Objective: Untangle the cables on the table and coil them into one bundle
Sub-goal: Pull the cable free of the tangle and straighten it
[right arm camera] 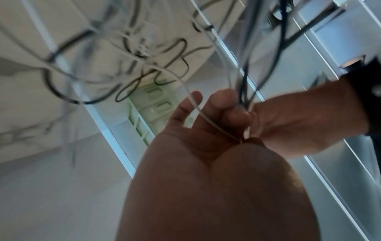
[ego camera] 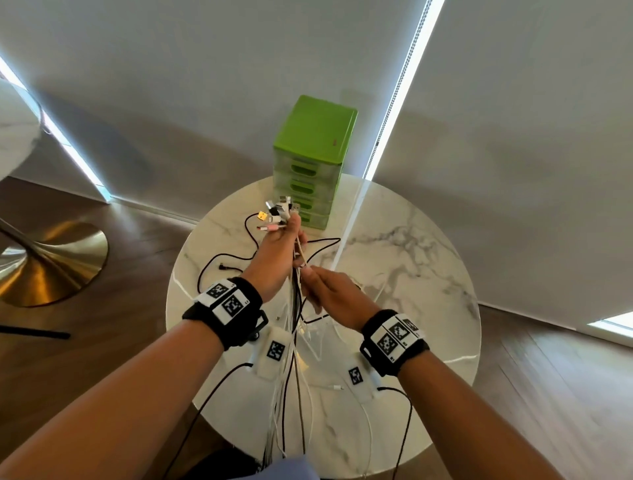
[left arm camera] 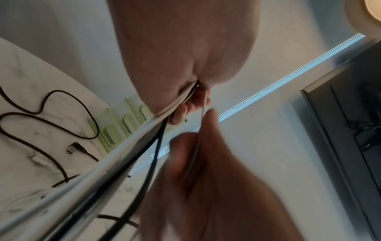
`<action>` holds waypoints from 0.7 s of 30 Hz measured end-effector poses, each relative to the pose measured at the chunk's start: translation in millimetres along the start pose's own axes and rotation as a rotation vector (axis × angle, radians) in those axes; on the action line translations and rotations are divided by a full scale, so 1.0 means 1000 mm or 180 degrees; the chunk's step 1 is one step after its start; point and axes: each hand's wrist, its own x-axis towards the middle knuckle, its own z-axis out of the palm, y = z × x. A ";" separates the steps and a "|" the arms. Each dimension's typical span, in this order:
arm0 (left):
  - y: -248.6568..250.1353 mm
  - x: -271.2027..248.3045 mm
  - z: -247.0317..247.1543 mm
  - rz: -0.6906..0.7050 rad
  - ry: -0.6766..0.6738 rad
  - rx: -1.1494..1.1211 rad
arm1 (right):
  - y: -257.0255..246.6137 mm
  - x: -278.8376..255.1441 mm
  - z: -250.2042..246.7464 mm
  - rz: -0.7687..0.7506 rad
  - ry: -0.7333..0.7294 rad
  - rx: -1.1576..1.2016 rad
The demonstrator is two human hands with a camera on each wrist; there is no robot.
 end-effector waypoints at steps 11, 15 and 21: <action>0.051 0.023 -0.060 0.0496 0.0417 -0.0846 | 0.121 -0.049 -0.017 0.1056 -0.0257 -0.1264; 0.043 0.018 -0.058 0.0604 0.0216 -0.0050 | 0.103 -0.031 -0.032 0.1243 0.0248 -0.1798; 0.009 -0.006 -0.017 0.0227 -0.0423 0.0963 | 0.033 0.005 -0.029 0.0692 0.1226 -0.0677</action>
